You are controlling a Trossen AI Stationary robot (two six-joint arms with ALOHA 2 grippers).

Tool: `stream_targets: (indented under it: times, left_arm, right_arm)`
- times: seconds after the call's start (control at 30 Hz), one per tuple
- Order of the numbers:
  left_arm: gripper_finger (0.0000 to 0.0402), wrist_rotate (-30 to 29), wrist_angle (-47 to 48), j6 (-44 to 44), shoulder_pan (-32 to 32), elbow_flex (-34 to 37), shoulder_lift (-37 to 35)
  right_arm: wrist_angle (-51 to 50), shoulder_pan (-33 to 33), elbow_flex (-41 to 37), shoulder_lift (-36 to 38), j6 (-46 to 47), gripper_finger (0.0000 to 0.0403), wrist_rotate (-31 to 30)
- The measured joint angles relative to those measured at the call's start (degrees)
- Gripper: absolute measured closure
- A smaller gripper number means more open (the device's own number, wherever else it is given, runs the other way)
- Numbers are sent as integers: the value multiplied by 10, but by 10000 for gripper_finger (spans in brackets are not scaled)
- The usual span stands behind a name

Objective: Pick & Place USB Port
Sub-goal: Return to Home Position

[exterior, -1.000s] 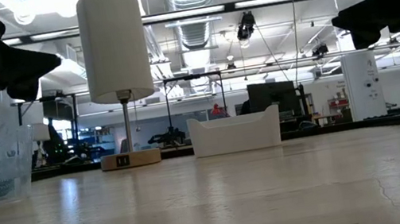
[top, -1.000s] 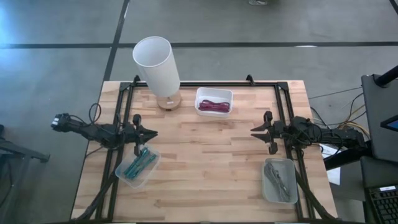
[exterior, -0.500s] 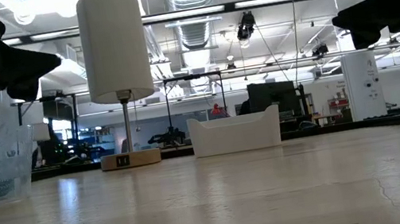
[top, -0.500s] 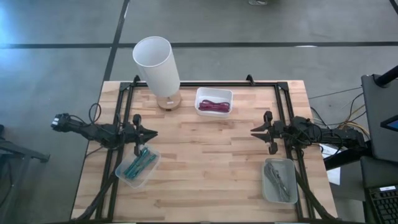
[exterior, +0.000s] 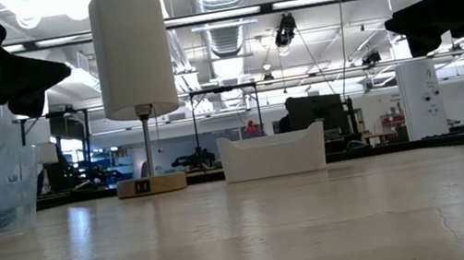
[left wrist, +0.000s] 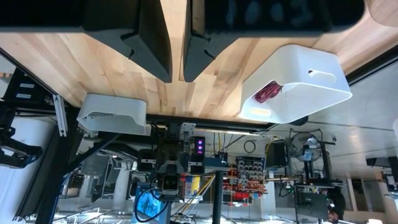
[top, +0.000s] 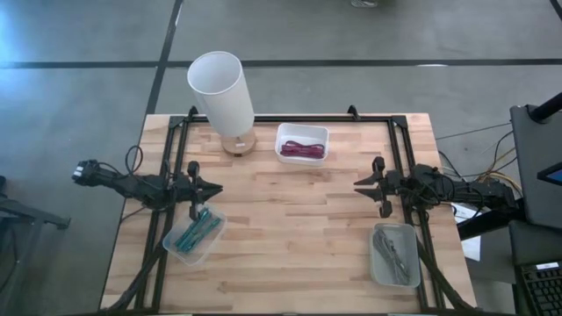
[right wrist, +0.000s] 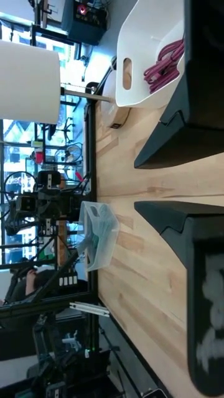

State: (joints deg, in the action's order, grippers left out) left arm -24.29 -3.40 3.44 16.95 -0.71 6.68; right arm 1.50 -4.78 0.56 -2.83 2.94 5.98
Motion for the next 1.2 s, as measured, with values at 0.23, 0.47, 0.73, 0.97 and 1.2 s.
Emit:
stream_targets:
  times: [0.23,0.47,0.73,0.97,1.2]
  left_arm:
    - [355,0,0,0,0,0,0]
    - [355,0,0,0,0,0,0]
    - [355,0,0,0,0,0,0]
    - [355,0,0,0,0,0,0]
    - [355,0,0,0,0,0,0]
  right_arm:
    - [0,0,0,0,-1,326,0]
    - [0,0,0,0,0,335,0]
    - [0,0,0,0,-1,322,0]
    - [0,0,0,0,0,313,0]
    - [0,0,0,0,0,318,0]
